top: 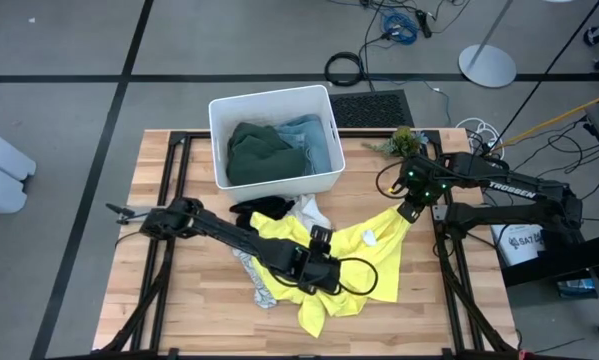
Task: Fold laundry
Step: Fold the yellow shirt
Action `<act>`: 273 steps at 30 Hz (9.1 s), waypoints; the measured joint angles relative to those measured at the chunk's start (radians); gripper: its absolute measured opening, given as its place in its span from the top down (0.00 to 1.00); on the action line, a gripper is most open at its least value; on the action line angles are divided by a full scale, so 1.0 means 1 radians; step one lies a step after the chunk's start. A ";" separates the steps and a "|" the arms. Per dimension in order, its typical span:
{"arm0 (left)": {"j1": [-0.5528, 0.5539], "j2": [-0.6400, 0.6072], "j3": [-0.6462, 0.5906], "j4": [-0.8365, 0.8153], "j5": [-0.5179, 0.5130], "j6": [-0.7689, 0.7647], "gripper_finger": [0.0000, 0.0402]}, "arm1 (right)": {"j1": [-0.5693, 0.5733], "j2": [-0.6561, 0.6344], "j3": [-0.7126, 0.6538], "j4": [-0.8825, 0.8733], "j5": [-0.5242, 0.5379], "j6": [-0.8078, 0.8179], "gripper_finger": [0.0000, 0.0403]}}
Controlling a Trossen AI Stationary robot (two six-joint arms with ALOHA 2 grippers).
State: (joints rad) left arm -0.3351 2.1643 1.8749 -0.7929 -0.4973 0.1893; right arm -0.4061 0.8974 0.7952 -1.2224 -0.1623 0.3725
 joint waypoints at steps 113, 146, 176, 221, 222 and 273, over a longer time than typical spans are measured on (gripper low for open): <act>-0.139 -0.331 0.327 0.178 0.804 -0.208 0.99 | -0.519 -0.266 1.183 -0.250 -1.147 -0.284 1.00; -0.225 -0.154 0.326 0.519 0.468 -0.375 1.00 | -0.319 -0.263 0.547 0.179 -1.277 -0.174 1.00; -0.249 -0.201 0.328 0.401 0.488 -0.391 1.00 | 1.000 0.149 0.489 0.612 -0.419 0.050 1.00; 0.337 -0.363 0.065 -0.375 0.676 -0.471 1.00 | 0.487 -0.085 0.113 0.124 0.085 0.043 1.00; 0.353 -0.363 0.035 -0.368 0.681 -0.471 1.00 | 0.452 -0.080 0.091 0.128 0.091 0.025 1.00; -0.064 0.356 0.229 0.688 0.447 -0.051 0.59 | -0.045 0.164 -0.033 0.304 -0.212 -0.147 1.00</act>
State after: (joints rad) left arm -0.3989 2.5206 2.1037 -0.1045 -0.0502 0.1379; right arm -0.4515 1.0616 0.7620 -0.9183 -0.3748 0.2251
